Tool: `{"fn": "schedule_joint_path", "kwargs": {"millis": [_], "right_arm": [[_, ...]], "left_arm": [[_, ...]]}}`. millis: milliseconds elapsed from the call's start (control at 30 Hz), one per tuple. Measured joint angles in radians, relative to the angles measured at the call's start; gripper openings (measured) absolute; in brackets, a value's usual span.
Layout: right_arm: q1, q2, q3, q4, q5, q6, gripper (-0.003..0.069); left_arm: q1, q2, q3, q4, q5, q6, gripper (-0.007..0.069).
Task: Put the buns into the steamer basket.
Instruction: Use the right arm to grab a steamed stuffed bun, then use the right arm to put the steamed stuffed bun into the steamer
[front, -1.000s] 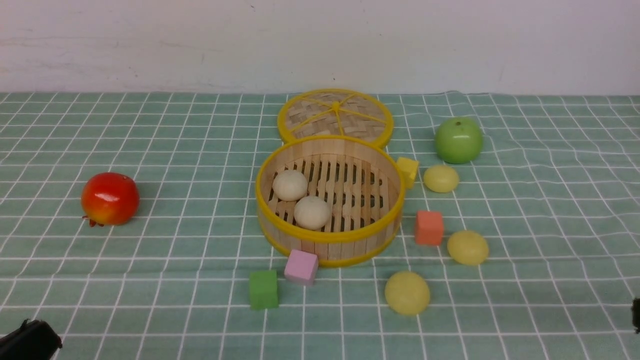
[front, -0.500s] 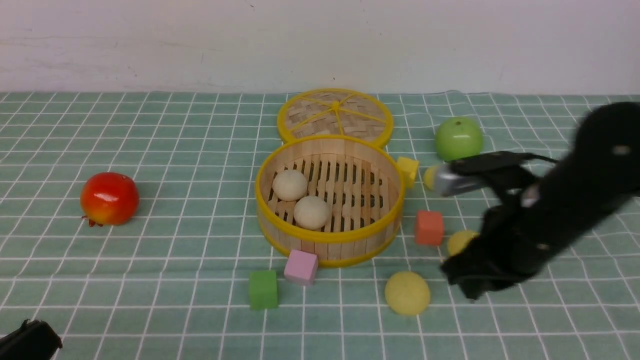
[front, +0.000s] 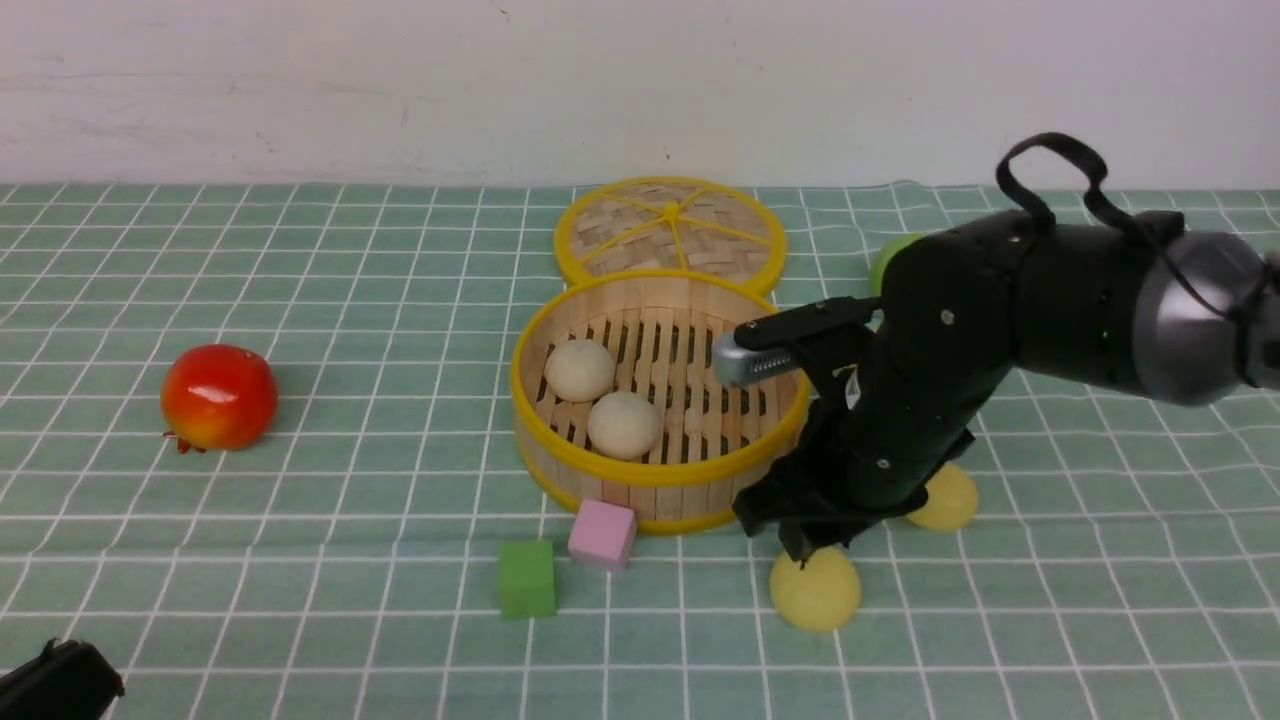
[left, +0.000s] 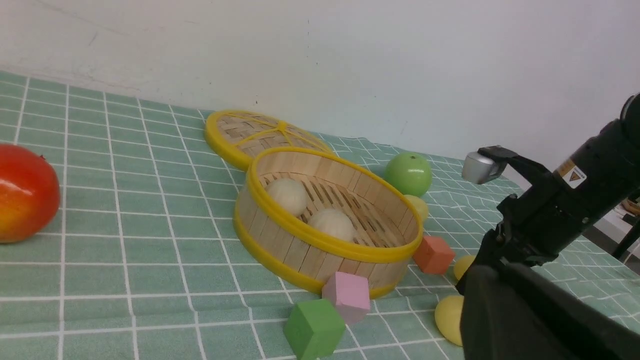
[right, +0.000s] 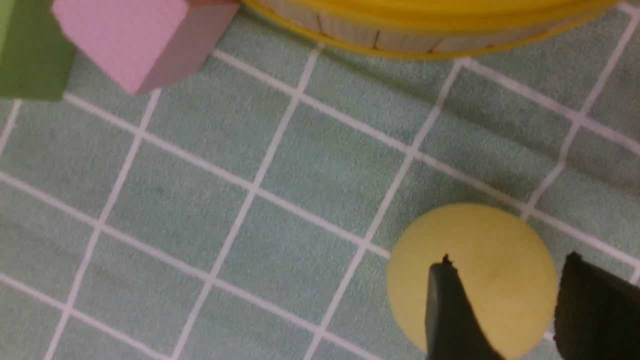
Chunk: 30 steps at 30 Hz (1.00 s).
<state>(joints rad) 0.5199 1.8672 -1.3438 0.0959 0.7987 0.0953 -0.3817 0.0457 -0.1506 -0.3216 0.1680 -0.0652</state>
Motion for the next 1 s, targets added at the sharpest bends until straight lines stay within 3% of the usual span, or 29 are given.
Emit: {"fn": "schedule_joint_path", "kwargs": {"millis": [433, 567, 667, 833, 1000], "right_arm": [[0.000, 0.091, -0.009, -0.030, -0.044, 0.001, 0.0290], [0.000, 0.083, -0.009, -0.030, -0.034, 0.001, 0.0171], [0.000, 0.044, -0.009, -0.023, 0.001, -0.014, 0.0028], [0.000, -0.053, -0.036, 0.036, 0.013, -0.061, 0.0002], [0.000, -0.063, -0.131, 0.083, -0.099, -0.113, 0.0003]], "left_arm": [[0.000, 0.000, 0.000, -0.001, 0.000, 0.000, 0.0013], [0.000, 0.000, 0.000, -0.001, 0.000, 0.000, 0.0018], [0.000, 0.000, 0.000, -0.001, 0.000, 0.000, 0.0021], [0.000, 0.000, 0.000, -0.001, 0.000, 0.000, 0.0024], [0.000, 0.000, 0.000, -0.001, 0.000, 0.000, 0.0030]]}}
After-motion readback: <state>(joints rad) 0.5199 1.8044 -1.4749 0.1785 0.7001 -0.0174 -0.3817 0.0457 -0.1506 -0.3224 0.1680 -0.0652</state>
